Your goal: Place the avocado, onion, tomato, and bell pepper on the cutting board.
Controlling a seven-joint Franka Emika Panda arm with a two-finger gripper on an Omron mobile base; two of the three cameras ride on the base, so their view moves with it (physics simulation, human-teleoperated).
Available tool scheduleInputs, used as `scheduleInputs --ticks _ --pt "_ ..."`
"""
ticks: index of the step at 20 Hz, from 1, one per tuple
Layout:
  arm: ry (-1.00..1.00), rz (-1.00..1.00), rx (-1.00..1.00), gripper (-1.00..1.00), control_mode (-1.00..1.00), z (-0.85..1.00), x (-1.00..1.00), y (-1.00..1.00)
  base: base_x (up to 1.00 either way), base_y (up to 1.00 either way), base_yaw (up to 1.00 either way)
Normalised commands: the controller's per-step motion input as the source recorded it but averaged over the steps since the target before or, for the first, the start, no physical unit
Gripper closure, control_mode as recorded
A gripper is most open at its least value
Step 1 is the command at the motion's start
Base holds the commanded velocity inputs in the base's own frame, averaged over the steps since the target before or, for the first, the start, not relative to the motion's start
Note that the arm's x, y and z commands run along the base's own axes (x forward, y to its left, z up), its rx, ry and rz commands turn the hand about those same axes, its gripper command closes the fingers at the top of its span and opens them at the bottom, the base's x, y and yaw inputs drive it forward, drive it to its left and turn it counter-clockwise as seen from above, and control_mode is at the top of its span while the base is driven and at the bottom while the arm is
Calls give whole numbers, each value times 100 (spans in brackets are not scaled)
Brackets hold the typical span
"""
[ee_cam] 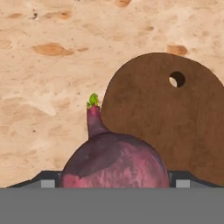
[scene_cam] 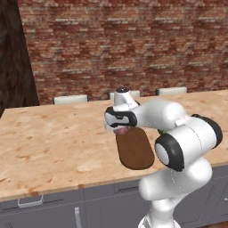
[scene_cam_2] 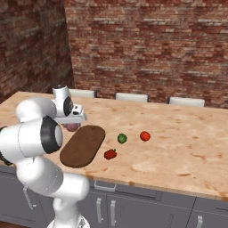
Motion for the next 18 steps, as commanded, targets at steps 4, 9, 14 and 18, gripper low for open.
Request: scheduleInputs --ticks 4,9,14,18 --pt "-2 -4 1 100 -100 -3 18 -67 0 0 0" --pt "0 -2 1 100 -100 -18 32 -36 0 0 0" --pt "0 0 0 100 -100 -16 11 -4 0 0 0" --pt "0 0 0 100 -100 -21 1 0 0 0 0"
